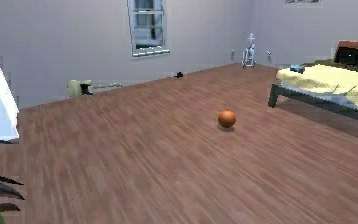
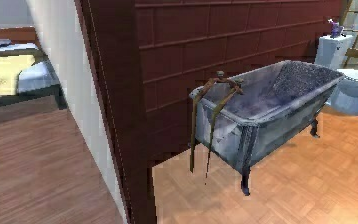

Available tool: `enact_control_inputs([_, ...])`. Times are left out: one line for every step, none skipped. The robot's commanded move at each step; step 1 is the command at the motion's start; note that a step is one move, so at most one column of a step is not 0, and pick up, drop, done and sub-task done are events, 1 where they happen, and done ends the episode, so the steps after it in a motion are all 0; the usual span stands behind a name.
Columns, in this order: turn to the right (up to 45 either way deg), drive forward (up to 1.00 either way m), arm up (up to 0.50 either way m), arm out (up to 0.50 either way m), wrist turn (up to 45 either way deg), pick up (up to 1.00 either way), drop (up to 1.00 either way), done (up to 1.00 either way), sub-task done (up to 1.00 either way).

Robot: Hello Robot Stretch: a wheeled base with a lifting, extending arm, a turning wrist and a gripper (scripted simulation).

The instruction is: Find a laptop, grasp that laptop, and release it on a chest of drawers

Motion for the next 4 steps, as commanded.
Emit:
enact_control_inputs([9.0, 0.00, 0.00, 0.00, 0.0, 0.00, 0.00, 0.00, 0.00])
enact_control_inputs([0.0, 0.60, 0.00, 0.00, 0.0, 0.00, 0.00, 0.00, 0.00])
enact_control_inputs([-12.0, 0.00, 0.00, 0.00, 0.0, 0.00, 0.00, 0.00, 0.00])
enact_control_inputs([0.0, 1.00, 0.00, 0.00, 0.0, 0.00, 0.00, 0.00, 0.00])
